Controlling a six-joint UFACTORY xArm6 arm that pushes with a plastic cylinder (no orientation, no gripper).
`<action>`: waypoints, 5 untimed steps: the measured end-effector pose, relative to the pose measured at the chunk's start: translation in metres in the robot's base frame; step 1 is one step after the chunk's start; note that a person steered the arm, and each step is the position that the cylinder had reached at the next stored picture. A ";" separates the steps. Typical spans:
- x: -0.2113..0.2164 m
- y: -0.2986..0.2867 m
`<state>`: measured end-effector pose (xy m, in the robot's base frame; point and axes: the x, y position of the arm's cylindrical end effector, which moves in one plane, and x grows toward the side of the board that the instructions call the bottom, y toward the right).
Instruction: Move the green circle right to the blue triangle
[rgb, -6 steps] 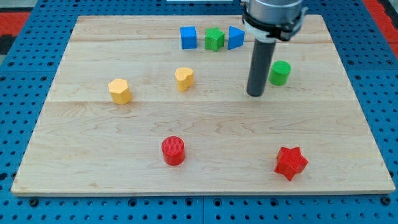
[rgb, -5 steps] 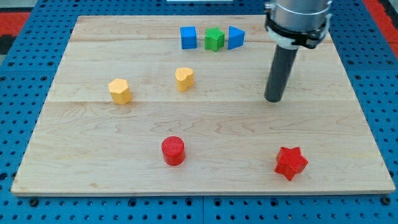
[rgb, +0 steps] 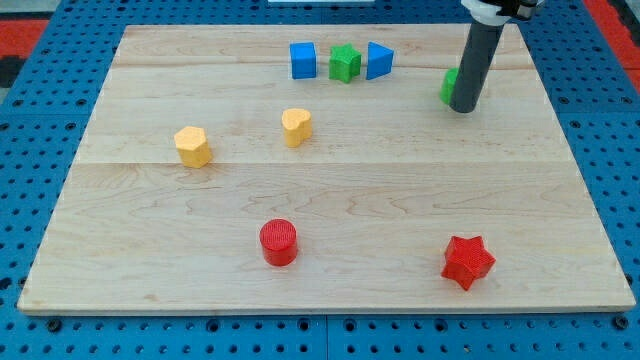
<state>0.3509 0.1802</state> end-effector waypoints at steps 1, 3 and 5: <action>-0.022 0.005; -0.043 0.020; -0.059 0.071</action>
